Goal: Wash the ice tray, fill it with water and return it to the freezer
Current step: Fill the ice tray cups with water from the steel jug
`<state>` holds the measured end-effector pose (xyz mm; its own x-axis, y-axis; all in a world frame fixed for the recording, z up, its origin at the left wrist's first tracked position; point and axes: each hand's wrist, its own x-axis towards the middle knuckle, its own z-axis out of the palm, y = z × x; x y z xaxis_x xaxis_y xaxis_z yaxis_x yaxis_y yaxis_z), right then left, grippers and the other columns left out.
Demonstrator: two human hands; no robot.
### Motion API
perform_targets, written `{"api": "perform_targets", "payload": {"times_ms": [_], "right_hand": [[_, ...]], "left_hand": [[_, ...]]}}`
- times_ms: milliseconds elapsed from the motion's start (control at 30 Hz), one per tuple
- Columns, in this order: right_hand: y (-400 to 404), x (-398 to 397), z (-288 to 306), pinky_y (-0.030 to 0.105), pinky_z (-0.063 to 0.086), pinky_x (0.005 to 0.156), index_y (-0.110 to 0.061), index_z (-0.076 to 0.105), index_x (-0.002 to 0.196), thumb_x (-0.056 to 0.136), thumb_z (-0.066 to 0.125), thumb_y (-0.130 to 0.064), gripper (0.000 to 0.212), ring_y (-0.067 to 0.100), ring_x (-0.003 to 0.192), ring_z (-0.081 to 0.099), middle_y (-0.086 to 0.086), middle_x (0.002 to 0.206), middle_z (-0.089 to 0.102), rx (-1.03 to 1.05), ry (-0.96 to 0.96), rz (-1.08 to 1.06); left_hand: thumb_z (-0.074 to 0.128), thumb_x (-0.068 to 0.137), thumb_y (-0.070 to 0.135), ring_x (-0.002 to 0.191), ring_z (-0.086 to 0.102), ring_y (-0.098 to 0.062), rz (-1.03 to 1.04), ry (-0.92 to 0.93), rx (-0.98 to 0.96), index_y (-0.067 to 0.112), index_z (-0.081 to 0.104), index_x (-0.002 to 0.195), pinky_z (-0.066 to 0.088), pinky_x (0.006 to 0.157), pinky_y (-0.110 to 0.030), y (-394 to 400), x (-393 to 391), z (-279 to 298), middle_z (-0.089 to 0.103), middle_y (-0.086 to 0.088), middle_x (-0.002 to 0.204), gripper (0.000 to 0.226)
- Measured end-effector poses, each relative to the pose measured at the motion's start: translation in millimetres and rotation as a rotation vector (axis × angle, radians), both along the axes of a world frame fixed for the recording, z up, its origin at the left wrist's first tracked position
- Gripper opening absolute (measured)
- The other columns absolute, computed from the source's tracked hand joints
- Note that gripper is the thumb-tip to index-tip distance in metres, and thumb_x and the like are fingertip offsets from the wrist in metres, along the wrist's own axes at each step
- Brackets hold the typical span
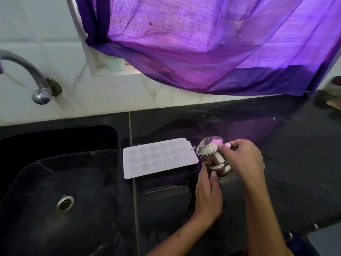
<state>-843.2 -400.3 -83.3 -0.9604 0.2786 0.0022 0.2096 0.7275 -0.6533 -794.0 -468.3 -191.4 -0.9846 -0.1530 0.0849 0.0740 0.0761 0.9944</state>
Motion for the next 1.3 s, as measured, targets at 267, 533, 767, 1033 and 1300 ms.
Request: {"api": "perform_targets", "payload": {"times_ms": [267, 533, 767, 1033, 1300], "right_hand": [[0.4, -1.6, 1.1, 0.035, 0.049, 0.067, -0.021, 0.061, 0.065, 0.085, 0.064, -0.035, 0.025, 0.02, 0.075, 0.061, -0.004, 0.07, 0.064, -0.038, -0.02, -0.003], [1.1, -2.6, 5.0, 0.047, 0.056, 0.075, -0.021, 0.065, 0.067, 0.08, 0.069, -0.038, 0.022, 0.022, 0.076, 0.066, -0.001, 0.071, 0.069, -0.143, -0.02, 0.008], [-9.1, -3.3, 5.6, 0.042, 0.054, 0.074, -0.021, 0.062, 0.067, 0.082, 0.067, -0.038, 0.023, 0.023, 0.078, 0.064, -0.003, 0.073, 0.068, -0.096, -0.003, 0.051], [-16.5, 1.1, 8.4, 0.033, 0.043, 0.068, -0.025, 0.06, 0.07, 0.084, 0.066, -0.038, 0.02, 0.024, 0.081, 0.061, -0.002, 0.078, 0.066, -0.055, 0.002, 0.09], [-19.0, 2.5, 7.5, 0.034, 0.045, 0.07, -0.026, 0.06, 0.071, 0.084, 0.067, -0.04, 0.02, 0.025, 0.084, 0.061, 0.0, 0.083, 0.068, -0.027, 0.008, 0.099]], "left_hand": [[0.034, 0.103, 0.02, 0.117, 0.036, 0.024, 0.022, 0.004, -0.02, 0.044, 0.031, 0.134, 0.028, 0.096, 0.0, -1.1, 0.6, -2.1, 0.043, 0.033, 0.128, 0.039], [0.039, 0.1, 0.021, 0.122, 0.045, 0.005, 0.114, 0.056, -0.026, 0.024, 0.039, 0.141, 0.035, 0.1, -0.011, -7.1, 0.7, -1.3, 0.05, 0.011, 0.133, 0.041], [0.04, 0.1, 0.026, 0.119, 0.044, 0.009, 0.139, 0.007, -0.004, 0.026, 0.034, 0.143, 0.034, 0.096, -0.007, -8.9, 2.3, 1.1, 0.048, 0.012, 0.134, 0.044], [0.041, 0.1, 0.027, 0.116, 0.043, 0.012, 0.15, -0.056, 0.001, 0.027, 0.03, 0.144, 0.033, 0.095, -0.008, -7.5, 6.4, 2.0, 0.047, 0.011, 0.135, 0.046], [0.042, 0.099, 0.025, 0.119, 0.044, 0.007, 0.158, -0.053, 0.013, 0.024, 0.033, 0.144, 0.036, 0.101, -0.017, -7.6, 8.0, 4.4, 0.049, 0.01, 0.135, 0.046]]}}
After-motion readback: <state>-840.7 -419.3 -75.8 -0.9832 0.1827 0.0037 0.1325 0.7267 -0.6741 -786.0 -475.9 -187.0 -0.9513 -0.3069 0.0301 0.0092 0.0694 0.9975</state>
